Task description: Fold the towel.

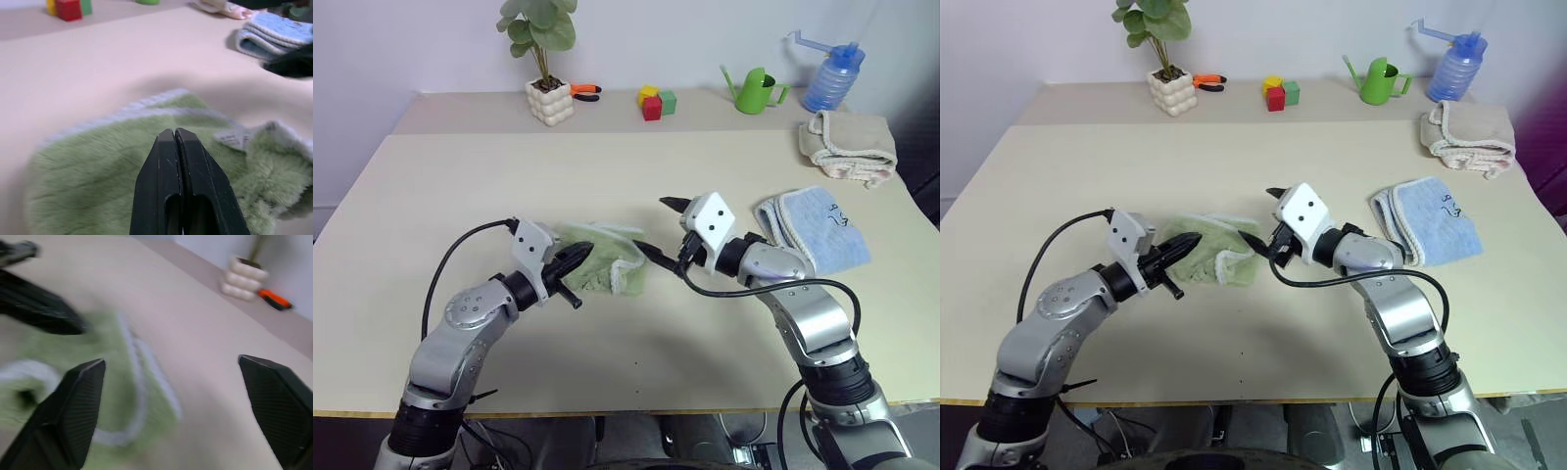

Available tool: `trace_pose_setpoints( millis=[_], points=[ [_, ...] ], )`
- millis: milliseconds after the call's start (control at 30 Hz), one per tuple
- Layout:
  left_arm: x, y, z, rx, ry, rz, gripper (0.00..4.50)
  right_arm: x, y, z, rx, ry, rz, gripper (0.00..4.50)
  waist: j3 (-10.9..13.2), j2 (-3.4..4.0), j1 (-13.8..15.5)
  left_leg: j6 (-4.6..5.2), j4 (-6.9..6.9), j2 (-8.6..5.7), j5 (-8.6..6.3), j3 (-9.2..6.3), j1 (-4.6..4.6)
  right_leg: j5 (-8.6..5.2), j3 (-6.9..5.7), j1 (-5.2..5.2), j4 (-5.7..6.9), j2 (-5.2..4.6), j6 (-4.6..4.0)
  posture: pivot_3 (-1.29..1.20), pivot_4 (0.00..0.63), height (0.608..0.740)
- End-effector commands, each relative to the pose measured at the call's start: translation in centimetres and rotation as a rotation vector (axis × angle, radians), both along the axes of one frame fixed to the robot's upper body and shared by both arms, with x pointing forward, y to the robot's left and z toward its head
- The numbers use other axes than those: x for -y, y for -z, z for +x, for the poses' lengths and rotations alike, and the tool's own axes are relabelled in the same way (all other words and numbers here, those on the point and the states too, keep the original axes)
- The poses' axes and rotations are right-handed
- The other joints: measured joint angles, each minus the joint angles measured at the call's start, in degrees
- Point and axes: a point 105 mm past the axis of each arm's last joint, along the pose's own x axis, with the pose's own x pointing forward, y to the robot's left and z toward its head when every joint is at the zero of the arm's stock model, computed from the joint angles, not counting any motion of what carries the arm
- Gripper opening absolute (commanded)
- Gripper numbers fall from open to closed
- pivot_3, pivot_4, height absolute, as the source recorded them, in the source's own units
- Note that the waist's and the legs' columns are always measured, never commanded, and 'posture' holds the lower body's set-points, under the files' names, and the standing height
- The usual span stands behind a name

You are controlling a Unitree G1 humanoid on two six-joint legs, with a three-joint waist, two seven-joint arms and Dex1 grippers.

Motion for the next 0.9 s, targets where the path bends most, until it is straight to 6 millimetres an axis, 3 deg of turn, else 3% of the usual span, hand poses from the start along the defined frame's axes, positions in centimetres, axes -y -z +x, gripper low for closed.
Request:
trace_pose_setpoints(
  millis=[33, 100, 167, 300, 400, 500, 700, 733, 800, 867, 900],
  points=[
    [-1.3, 0.3, 0.7, 0.015, -0.064, 0.035, 0.0, -2.8, -0.5, -1.1, -0.019, -0.093, 0.054, 3.54, 0.0, 0.0, 0.0, -0.01, -0.02, 0.0, 0.0, 0.0, 0.02, 0.0, 0.0, 0.0, 0.01, 0.0, 0.0, 0.0, 0.15, 0.727],
    [-1.5, 0.9, 0.9, 0.002, -0.078, 0.015, 0.0, -3.9, 0.5, -1.0, -0.051, -0.097, 0.049, 2.82, 0.0, 0.0, 0.1, -0.01, -0.04, 0.0, 0.01, 0.0, 0.02, 0.0, 0.0, -0.01, 0.01, 0.01, 0.0, 0.0, 0.15, 0.727],
    [-1.4, 1.3, 1.1, 0.015, -0.08, 0.015, 0.0, -4.8, 1.4, -0.7, -0.088, -0.093, 0.042, 1.7, 0.0, 0.0, 0.1, -0.02, -0.03, -0.01, 0.01, 0.01, 0.0, 0.0, 0.0, -0.02, -0.01, -0.01, 0.0, 0.0, 0.15, 0.727],
    [-0.2, 2.2, 1.6, -0.005, -0.072, -0.011, 0.0, -5.2, 3.8, -0.5, -0.188, -0.079, -0.002, 0.02, 0.0, 0.0, 0.3, -0.03, -0.04, -0.03, 0.02, 0.0, -0.02, 0.0, -0.01, -0.04, -0.01, -0.04, 0.0, 0.0, 0.15, 0.727],
    [0.9, 3.1, 1.3, -0.041, -0.039, -0.008, 0.0, -4.2, 6.0, -0.1, -0.227, -0.037, -0.064, 0.02, 0.0, -0.01, 0.2, -0.03, -0.03, -0.08, 0.02, 0.01, -0.03, 0.0, -0.01, -0.04, -0.02, -0.07, 0.0, 0.0, 0.15, 0.727],
    [0.7, 4.0, 1.3, -0.072, -0.048, -0.005, 0.0, -3.2, 7.8, -0.3, -0.213, -0.042, -0.157, 0.02, 0.0, -0.01, 0.2, -0.03, -0.05, -0.07, 0.02, 0.01, -0.02, 0.0, -0.01, -0.06, 0.0, -0.05, 0.0, 0.0, 0.15, 0.727],
    [0.3, 5.0, 1.4, -0.122, -0.061, -0.018, 0.0, -1.7, 9.1, -0.1, -0.205, -0.013, -0.179, 0.02, 0.0, -0.01, 0.1, -0.04, -0.05, -0.05, 0.02, 0.01, 0.06, 0.0, -0.01, 0.01, 0.01, -0.02, 0.0, 0.0, 0.15, 0.727],
    [0.2, 5.0, 1.4, -0.122, -0.062, -0.023, 0.0, -1.5, 8.9, 0.0, -0.187, -0.01, -0.175, 0.02, 0.0, -0.01, 0.2, -0.04, -0.06, -0.05, 0.02, 0.01, 0.07, 0.0, -0.01, 0.03, 0.01, -0.02, 0.0, 0.0, 0.15, 0.727],
    [-0.6, 2.7, 1.7, -0.117, -0.101, -0.187, 0.0, -1.1, 6.3, 0.4, -0.152, 0.0, -0.057, 0.02, 0.0, -0.01, 0.2, -0.04, -0.05, -0.05, 0.02, 0.0, 0.06, 0.0, -0.01, 0.03, 0.0, -0.03, 0.0, 0.0, 0.15, 0.727],
    [-1.7, 0.6, 1.7, -0.109, -0.114, -0.336, 0.55, -0.7, 4.0, 0.3, -0.12, -0.009, 0.029, 0.0, 0.0, -0.04, 0.2, -0.04, -0.01, -0.05, 0.02, -0.02, 0.02, 0.01, -0.01, 0.02, 0.01, -0.05, 0.01, 0.0, 0.15, 0.727],
    [-2.1, 0.2, 1.7, -0.105, -0.123, -0.349, 0.83, -0.5, 3.5, 0.3, -0.113, -0.009, 0.044, 0.25, 0.0, -0.05, 0.2, -0.04, 0.0, -0.05, 0.02, -0.04, -0.02, 0.01, -0.01, -0.01, 0.01, -0.05, 0.01, 0.0, 0.15, 0.727]
  ],
)
